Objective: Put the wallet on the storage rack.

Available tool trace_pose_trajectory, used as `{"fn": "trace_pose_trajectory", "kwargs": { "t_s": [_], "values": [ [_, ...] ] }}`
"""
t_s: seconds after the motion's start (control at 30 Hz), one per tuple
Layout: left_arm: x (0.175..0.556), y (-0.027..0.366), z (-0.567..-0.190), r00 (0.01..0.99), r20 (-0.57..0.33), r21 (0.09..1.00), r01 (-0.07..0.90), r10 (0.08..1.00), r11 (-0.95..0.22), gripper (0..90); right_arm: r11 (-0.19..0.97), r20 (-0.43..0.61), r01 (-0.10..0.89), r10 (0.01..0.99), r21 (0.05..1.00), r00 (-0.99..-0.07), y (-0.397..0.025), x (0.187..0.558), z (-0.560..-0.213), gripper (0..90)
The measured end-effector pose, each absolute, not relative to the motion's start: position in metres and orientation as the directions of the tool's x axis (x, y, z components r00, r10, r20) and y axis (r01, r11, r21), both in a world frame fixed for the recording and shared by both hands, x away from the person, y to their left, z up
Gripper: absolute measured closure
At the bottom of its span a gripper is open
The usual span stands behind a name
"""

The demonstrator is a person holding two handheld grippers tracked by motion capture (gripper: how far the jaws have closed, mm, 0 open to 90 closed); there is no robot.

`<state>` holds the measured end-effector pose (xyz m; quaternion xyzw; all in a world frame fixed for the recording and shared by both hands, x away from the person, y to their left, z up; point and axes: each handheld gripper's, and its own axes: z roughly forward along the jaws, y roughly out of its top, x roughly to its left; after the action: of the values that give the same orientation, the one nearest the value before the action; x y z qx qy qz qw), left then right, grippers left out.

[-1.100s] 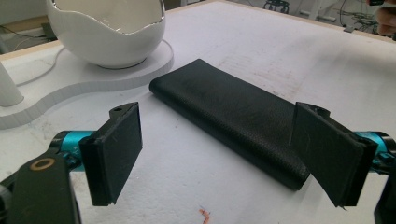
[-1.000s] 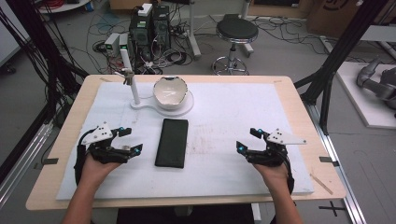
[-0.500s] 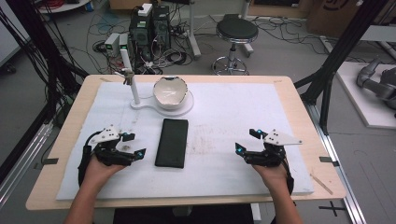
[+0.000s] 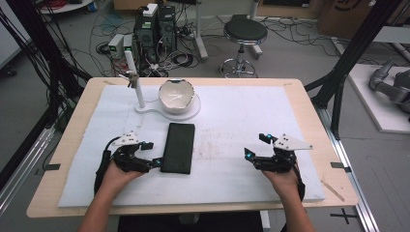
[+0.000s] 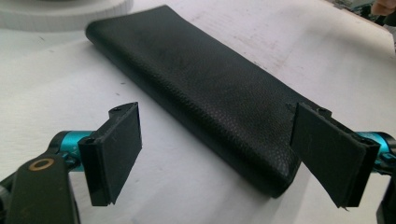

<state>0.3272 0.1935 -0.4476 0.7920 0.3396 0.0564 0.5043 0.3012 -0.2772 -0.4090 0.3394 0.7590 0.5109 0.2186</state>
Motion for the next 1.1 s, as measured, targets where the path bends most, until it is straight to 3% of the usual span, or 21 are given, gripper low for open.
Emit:
{"fn": "trace_pose_trajectory", "kwargs": {
  "t_s": [0.27, 0.67, 0.87, 1.1],
  "values": [
    [0.333, 0.175, -0.451, 0.732, -0.278, 0.771, 0.556, 0.622, -0.31, 16.8, 0.229, 0.026, 0.295, 0.749, 0.927, -0.662, -0.284, 0.302, -0.409, 19.8],
    [0.329, 0.158, -0.449, 0.727, -0.249, 0.743, 0.567, 0.64, -0.355, 18.8, 0.24, 0.024, 0.302, 0.745, 0.923, -0.666, -0.283, 0.303, -0.411, 19.8],
    [0.329, 0.167, -0.452, 0.695, -0.327, 0.754, 0.6, 0.64, -0.267, 48.9, 0.243, 0.022, 0.302, 0.746, 0.922, -0.666, -0.282, 0.303, -0.41, 19.8],
    [0.327, 0.166, -0.451, 0.727, -0.321, 0.783, 0.564, 0.607, -0.262, 66.4, 0.249, 0.017, 0.299, 0.742, 0.921, -0.67, -0.279, 0.302, -0.41, 19.9]
  ]
}}
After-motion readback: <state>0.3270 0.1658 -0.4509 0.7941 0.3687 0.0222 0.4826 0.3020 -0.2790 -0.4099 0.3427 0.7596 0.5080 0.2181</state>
